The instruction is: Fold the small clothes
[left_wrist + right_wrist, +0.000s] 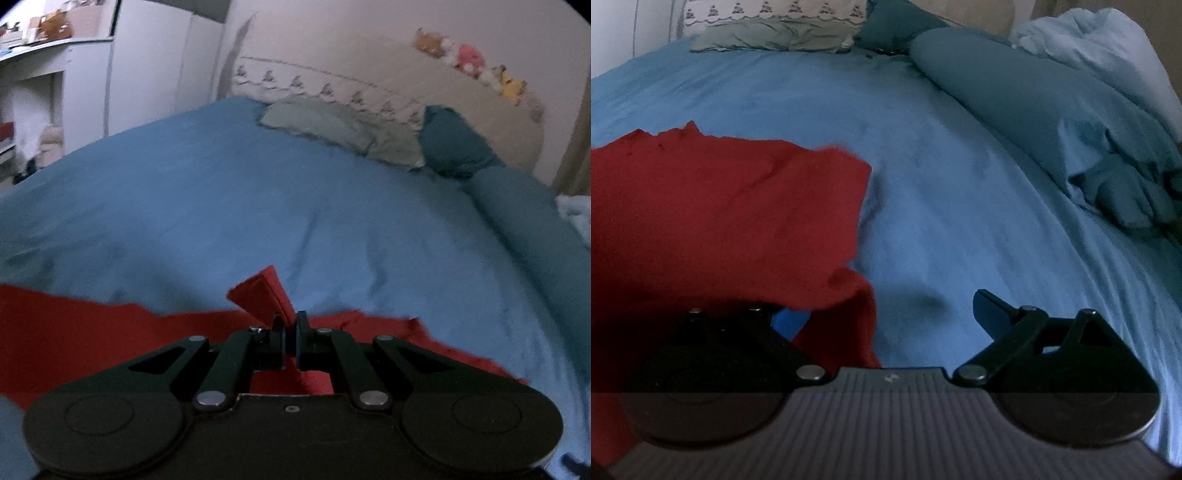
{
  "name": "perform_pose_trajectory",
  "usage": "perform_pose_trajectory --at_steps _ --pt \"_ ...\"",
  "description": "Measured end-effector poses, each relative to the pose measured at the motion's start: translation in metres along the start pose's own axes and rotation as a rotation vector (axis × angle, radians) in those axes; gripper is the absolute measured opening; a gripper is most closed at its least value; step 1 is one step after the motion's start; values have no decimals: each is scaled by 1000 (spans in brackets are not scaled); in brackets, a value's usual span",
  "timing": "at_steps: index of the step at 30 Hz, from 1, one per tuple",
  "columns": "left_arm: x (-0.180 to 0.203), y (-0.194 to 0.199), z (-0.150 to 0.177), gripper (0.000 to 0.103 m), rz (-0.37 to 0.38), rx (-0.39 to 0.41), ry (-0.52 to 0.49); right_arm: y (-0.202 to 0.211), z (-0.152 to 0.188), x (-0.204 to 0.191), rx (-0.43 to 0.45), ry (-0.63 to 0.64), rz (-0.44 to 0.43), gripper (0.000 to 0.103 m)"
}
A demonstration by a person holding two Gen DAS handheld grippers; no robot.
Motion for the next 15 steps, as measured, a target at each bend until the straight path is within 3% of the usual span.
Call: perform_pose_trajectory --at_steps 4,7,12,15 --pt "-15 -3 13 4 1 -11 41 0 -3 25 -14 1 57 103" --pt "-23 -7 29 4 -8 -41 23 0 4 48 -48 -20 5 103" --pt "-37 -16 66 7 -43 -145 -4 3 10 55 -61 55 -45 103" --pt "-51 -8 81 19 -81 -187 7 5 8 62 -82 81 -109 103"
Point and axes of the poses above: each gripper's, at about its wrist camera, not at the fingertips, and y roughly against the way its jaws point, x to its right, z to its underside, the point moved 2 cm from there along -y, roughly the way its jaws point, and after that the axes turned 4 degrees about -x, right-handed, at the moved point
